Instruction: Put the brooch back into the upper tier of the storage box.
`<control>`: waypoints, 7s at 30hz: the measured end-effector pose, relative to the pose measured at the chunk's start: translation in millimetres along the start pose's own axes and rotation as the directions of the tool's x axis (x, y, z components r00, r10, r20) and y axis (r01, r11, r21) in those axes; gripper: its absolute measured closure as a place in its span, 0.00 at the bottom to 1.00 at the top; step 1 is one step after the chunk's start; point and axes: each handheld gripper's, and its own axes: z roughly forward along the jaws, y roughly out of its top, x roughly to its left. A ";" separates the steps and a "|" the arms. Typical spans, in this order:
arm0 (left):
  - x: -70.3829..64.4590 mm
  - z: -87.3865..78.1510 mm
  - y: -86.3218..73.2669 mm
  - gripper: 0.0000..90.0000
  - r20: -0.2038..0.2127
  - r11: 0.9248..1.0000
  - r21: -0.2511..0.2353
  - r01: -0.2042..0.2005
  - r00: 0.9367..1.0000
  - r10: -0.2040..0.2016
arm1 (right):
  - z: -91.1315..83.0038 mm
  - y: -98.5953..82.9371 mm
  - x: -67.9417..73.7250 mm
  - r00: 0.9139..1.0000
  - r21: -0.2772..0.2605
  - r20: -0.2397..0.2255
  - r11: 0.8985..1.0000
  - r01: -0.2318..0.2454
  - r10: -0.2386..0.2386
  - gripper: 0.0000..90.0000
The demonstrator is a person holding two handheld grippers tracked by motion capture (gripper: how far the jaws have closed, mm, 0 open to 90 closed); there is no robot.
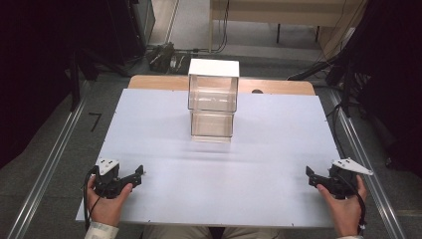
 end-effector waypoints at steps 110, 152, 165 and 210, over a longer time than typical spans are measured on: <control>-29.3 -7.2 18.3 1.00 0.232 0.998 -0.009 -0.054 0.971 0.055 | 1.6 1.6 2.7 1.000 0.011 -0.002 1.000 -0.005 0.005 0.08; -55.8 -10.6 52.6 1.00 0.295 0.995 -0.073 -0.073 0.951 0.091 | 1.2 1.7 2.5 1.000 0.006 -0.012 1.000 -0.008 0.008 0.08; -66.7 -8.5 63.6 1.00 0.315 0.993 -0.085 -0.080 0.943 0.103 | 1.8 1.8 2.7 1.000 0.007 -0.014 1.000 -0.004 0.005 0.08; -104.9 -6.2 107.1 1.00 0.380 0.983 -0.098 -0.156 0.907 0.182 | 2.5 1.5 1.0 1.000 0.007 -0.025 1.000 -0.012 0.012 0.08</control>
